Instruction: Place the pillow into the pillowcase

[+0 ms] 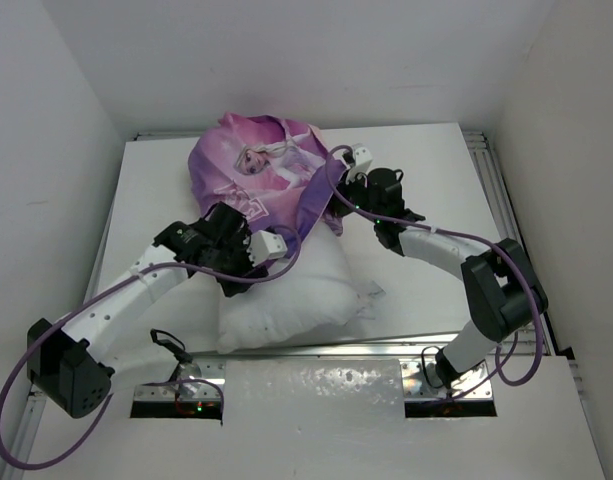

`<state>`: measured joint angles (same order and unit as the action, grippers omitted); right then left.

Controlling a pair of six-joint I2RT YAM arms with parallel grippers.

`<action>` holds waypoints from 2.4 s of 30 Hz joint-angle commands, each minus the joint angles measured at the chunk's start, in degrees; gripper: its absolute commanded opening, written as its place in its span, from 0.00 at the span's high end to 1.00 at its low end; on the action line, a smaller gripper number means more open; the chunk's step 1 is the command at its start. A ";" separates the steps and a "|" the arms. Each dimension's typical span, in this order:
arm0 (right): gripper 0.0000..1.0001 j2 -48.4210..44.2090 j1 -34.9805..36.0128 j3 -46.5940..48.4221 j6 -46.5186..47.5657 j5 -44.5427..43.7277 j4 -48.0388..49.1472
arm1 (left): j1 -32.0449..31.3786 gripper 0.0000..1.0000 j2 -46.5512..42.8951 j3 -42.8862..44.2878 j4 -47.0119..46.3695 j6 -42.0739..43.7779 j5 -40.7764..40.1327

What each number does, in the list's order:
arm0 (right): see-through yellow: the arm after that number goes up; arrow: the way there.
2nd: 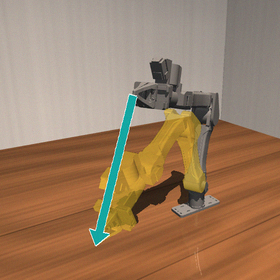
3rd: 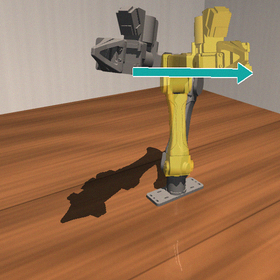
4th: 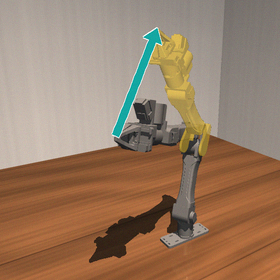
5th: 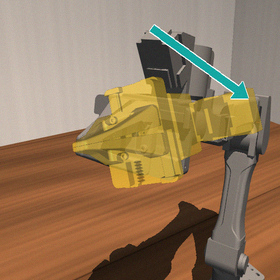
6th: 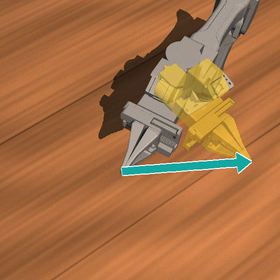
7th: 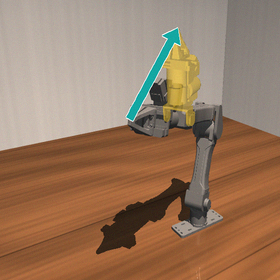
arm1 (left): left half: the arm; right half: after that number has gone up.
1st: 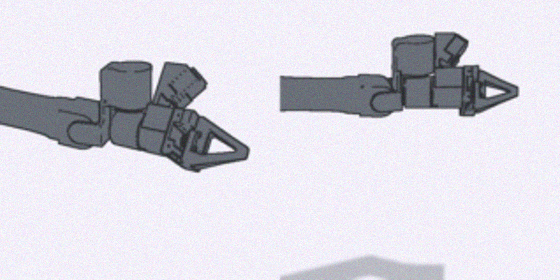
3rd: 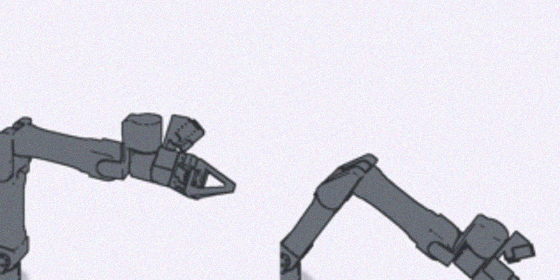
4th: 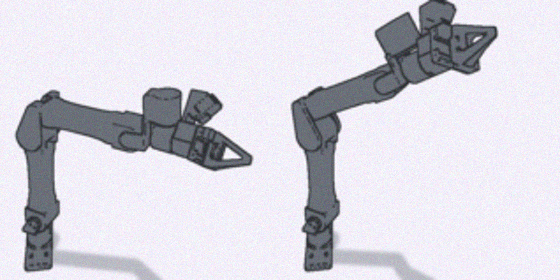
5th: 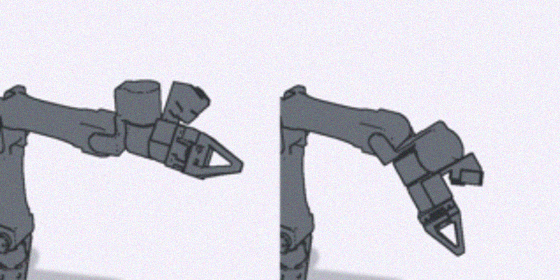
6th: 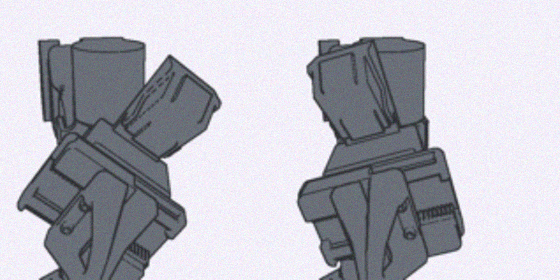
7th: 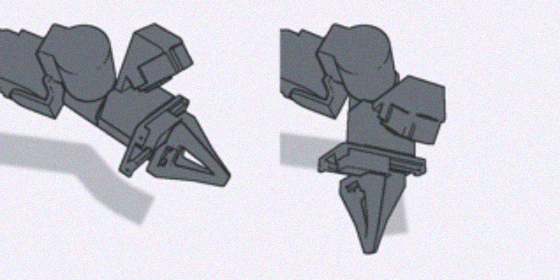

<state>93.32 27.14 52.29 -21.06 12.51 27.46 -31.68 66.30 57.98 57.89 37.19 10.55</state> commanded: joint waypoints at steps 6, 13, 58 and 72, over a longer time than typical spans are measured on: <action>1.00 -1.03 -0.24 -1.67 0.58 1.20 0.93 | 0.22 1.00 -0.65 -0.41 -7.71 -5.63 -1.06; 1.00 -6.47 -0.24 -0.35 3.83 4.09 -7.05 | 6.27 1.00 -4.25 13.98 -3.84 -5.90 1.06; 1.00 11.26 -10.00 99.74 3.92 -9.02 -47.90 | 10.15 1.00 21.66 81.90 -48.17 19.29 -51.31; 1.00 7.83 -10.26 74.17 10.95 -6.54 -45.96 | 11.55 1.00 16.90 51.70 -15.73 -3.16 -43.50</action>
<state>81.71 18.72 110.48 -13.06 8.25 -5.54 -23.09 75.61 114.96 32.73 41.87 -31.29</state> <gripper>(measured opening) 0.009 0.007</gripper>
